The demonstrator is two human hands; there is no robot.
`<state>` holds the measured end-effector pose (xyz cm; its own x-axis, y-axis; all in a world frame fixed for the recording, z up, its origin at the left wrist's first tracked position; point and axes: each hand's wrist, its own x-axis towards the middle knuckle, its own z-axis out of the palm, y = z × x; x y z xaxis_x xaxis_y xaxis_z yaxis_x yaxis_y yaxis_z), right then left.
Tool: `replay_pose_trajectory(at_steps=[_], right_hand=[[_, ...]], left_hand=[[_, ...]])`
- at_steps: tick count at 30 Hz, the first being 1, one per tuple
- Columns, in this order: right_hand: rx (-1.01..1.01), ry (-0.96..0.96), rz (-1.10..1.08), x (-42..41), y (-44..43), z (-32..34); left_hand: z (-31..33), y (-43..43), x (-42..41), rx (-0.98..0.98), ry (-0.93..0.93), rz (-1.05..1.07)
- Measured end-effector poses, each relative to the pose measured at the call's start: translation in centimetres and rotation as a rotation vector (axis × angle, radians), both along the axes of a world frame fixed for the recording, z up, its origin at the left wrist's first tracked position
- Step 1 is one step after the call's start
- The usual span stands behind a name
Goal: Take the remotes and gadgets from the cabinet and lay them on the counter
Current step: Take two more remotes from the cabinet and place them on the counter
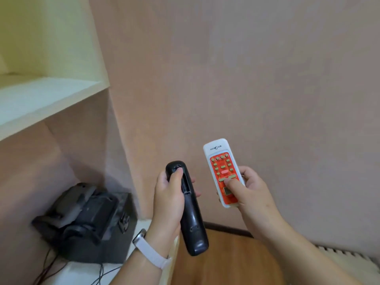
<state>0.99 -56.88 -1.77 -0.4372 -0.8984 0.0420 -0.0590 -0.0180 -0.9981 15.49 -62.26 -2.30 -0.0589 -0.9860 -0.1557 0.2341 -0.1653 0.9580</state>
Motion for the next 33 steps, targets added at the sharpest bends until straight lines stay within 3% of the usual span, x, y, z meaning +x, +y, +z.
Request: replay_pose_trajectory(at_steps=[13, 23, 33], right_hand=[[-0.019, -0.027, -0.33, -14.0, 20.5, 0.7], [-0.006, -0.097, -0.715, -25.5, 43.3, -1.8], [-0.017, -0.136, -1.201, -29.9, 62.1, -3.5]], left_hand=[[-0.1, 14.7, -17.2, -0.013, -0.07, -0.369], [-0.7, 34.5, -34.4, 0.031, -0.095, -0.836], [-2.2, 51.9, -46.3, -0.008, -0.18, -1.372]])
